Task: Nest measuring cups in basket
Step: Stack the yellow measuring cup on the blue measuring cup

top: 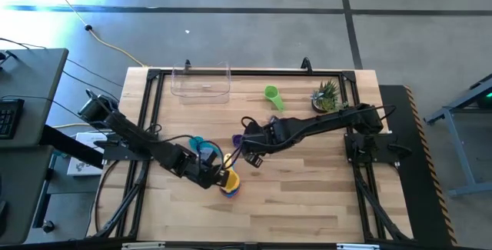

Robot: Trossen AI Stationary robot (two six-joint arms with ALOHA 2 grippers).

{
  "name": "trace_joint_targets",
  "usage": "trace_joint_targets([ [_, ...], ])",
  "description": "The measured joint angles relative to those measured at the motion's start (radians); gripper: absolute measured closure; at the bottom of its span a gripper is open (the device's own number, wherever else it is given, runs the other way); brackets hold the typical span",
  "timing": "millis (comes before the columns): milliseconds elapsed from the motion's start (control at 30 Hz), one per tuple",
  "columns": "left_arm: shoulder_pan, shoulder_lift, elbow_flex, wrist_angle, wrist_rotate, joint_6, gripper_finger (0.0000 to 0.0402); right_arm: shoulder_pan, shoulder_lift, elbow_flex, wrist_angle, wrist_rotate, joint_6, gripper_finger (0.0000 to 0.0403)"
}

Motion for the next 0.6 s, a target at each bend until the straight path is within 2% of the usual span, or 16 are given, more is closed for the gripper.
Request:
trace_joint_targets([
  [200, 0.0, 0.04, 0.0, 0.047, 0.039, -0.031, 0.0397, 0.0, 0.0, 0.0, -0.001, 0.028, -0.019, 0.0305],
  [600, -0.005, 0.035, 0.0, -0.008, 0.056, -0.069, 0.0397, 0.0, 0.0, 0.0, 0.001, 0.04, -0.041, 0.0305],
])
